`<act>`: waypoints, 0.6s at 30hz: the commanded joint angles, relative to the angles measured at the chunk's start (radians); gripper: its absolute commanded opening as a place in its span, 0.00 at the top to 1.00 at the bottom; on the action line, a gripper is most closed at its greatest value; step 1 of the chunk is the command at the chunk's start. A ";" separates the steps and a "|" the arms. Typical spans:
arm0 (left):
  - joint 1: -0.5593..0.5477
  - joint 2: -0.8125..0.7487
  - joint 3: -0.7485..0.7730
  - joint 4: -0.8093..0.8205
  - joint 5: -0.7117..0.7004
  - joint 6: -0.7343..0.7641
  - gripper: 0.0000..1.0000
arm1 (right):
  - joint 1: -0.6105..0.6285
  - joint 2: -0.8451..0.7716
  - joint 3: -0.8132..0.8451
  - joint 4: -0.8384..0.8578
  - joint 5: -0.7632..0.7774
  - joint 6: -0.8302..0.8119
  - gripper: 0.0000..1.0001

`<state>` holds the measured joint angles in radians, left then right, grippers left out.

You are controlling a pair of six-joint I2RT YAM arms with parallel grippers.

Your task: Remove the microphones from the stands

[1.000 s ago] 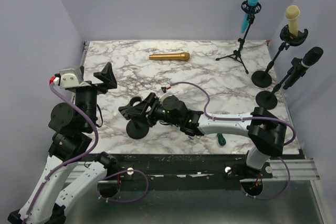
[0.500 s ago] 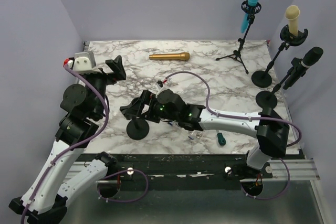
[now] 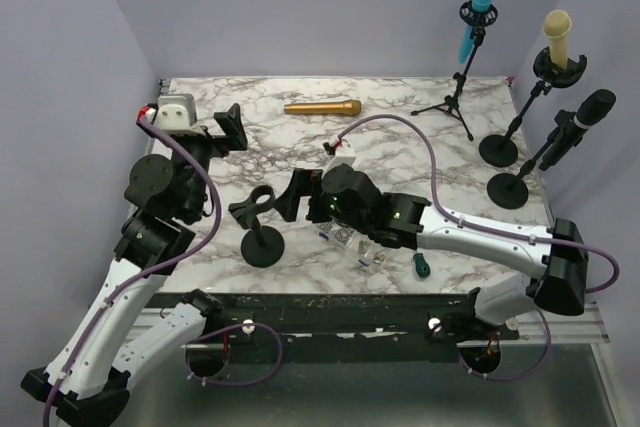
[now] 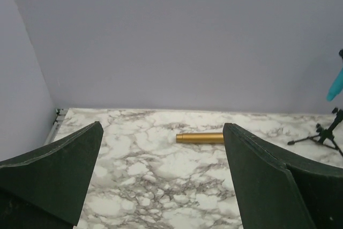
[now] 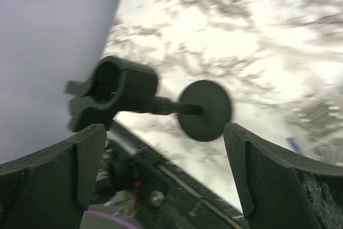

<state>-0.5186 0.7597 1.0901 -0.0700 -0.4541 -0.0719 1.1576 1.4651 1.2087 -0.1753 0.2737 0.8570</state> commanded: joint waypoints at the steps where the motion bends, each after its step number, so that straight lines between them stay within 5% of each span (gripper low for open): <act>1: 0.001 -0.040 -0.079 0.051 0.079 0.054 0.02 | 0.004 -0.064 -0.001 -0.221 0.340 -0.180 0.00; 5: -0.010 -0.091 -0.126 0.095 0.083 0.067 0.02 | 0.000 -0.088 0.002 -0.352 0.652 -0.297 0.00; 9: -0.019 -0.117 -0.148 0.119 0.082 0.101 0.02 | -0.054 -0.089 0.034 -0.357 0.807 -0.395 0.00; 18: -0.072 -0.129 -0.159 0.130 0.076 0.111 0.02 | -0.445 0.000 0.155 -0.168 0.631 -0.494 0.00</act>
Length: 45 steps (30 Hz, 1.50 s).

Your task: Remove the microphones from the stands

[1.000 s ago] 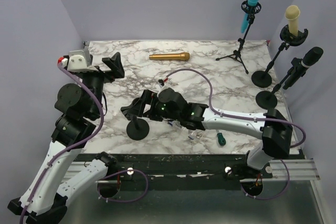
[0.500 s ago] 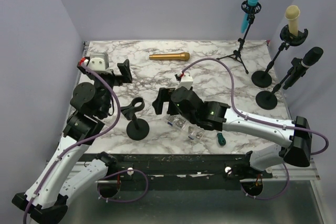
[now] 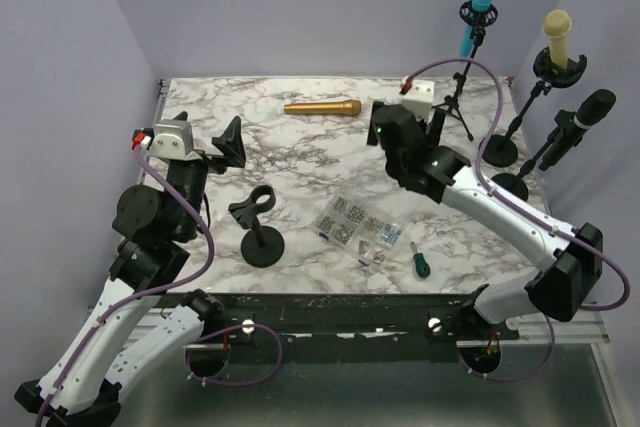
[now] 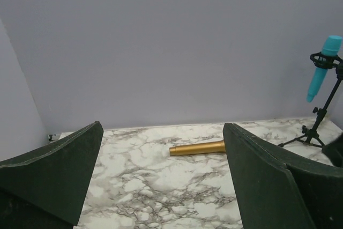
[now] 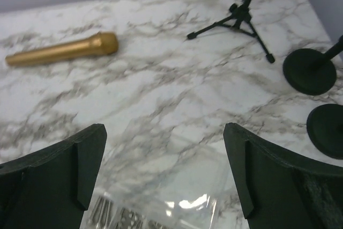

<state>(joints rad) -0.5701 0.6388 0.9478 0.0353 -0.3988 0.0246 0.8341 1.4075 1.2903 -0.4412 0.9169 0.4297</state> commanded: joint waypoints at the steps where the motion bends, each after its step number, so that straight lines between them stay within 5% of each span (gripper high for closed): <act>1: -0.028 -0.008 -0.027 0.035 0.019 0.021 0.02 | -0.154 0.077 0.089 0.123 -0.006 -0.088 0.00; 16: -0.042 -0.006 -0.055 0.078 -0.020 0.047 0.02 | -0.561 0.539 0.413 0.228 -0.076 -0.129 0.00; 29: -0.043 -0.004 -0.057 0.078 -0.005 0.045 0.02 | -0.631 0.780 0.615 0.582 -0.041 -0.404 0.00; 45: -0.040 -0.011 -0.072 0.105 -0.023 0.075 0.02 | -0.712 0.914 0.686 0.700 -0.066 -0.458 0.08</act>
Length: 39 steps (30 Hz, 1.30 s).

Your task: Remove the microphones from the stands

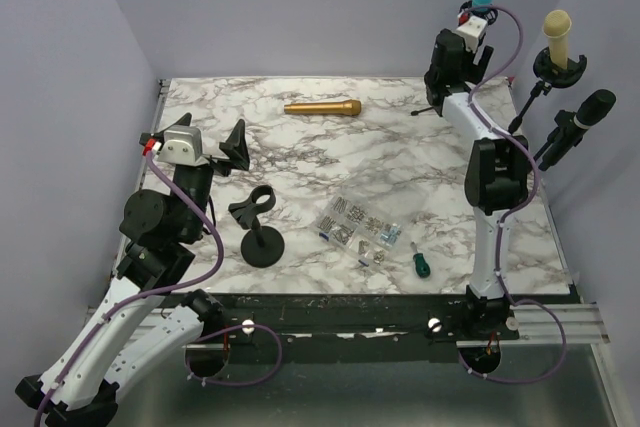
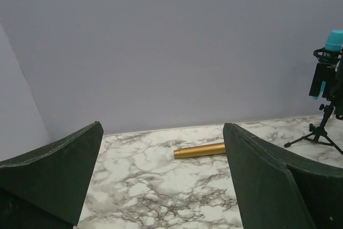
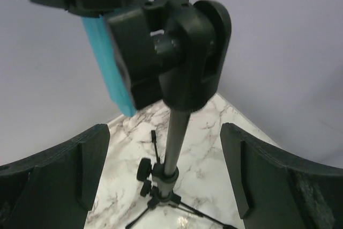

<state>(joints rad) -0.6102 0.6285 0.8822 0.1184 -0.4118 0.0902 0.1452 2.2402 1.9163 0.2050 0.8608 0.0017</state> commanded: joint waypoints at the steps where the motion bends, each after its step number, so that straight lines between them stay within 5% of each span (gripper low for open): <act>1: 0.000 0.000 -0.006 0.021 -0.010 0.009 0.02 | -0.027 0.094 0.076 0.052 -0.023 -0.039 0.10; 11: 0.000 0.005 -0.008 0.024 -0.014 0.017 0.02 | -0.053 0.151 0.123 0.077 -0.156 -0.060 0.34; 21: 0.001 0.011 -0.011 0.030 -0.020 0.026 0.02 | -0.051 0.110 -0.005 0.103 -0.297 -0.024 0.73; 31: 0.001 0.016 -0.005 0.020 -0.005 0.011 0.02 | -0.050 -0.060 -0.330 0.229 -0.469 0.061 0.87; 39: 0.001 0.020 -0.005 0.018 -0.008 0.011 0.02 | -0.031 -0.145 -0.433 0.254 -0.672 0.075 0.99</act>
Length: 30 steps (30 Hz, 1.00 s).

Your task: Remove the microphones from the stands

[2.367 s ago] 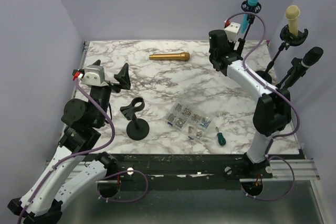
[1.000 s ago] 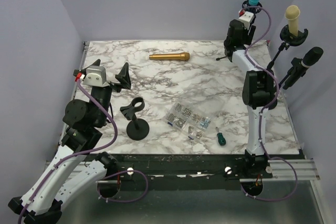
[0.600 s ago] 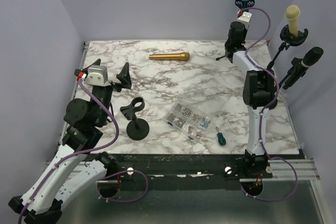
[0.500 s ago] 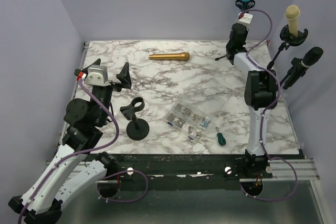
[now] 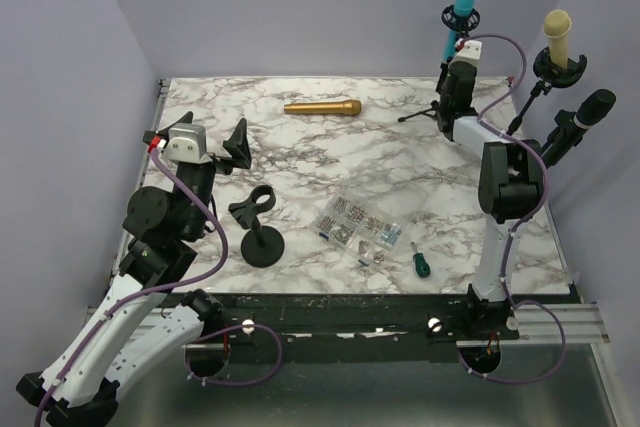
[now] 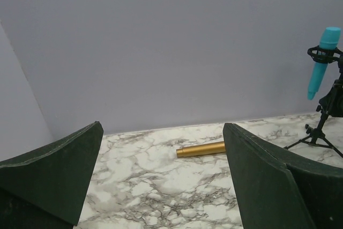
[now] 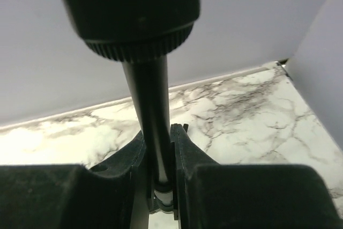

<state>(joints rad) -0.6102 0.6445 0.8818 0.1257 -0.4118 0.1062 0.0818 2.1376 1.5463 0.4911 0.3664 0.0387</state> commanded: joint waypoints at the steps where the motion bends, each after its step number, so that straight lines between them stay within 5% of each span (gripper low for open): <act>1: 0.001 0.006 -0.004 0.011 -0.009 -0.005 0.02 | 0.038 -0.055 -0.072 -0.023 -0.198 0.038 0.99; 12: 0.001 0.012 -0.001 0.006 -0.005 -0.010 0.02 | 0.126 -0.252 -0.116 -0.006 -0.269 0.022 0.99; 20: 0.001 0.006 0.000 0.003 -0.009 -0.011 0.02 | 0.336 -0.415 -0.182 0.035 -0.282 -0.005 0.99; 30: 0.001 -0.006 -0.001 0.005 -0.032 -0.003 0.02 | 0.481 -0.353 -0.125 0.037 -0.504 0.124 1.00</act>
<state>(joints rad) -0.6102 0.6453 0.8818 0.1253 -0.4152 0.1040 0.5442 1.7702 1.3697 0.4450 -0.0441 0.0910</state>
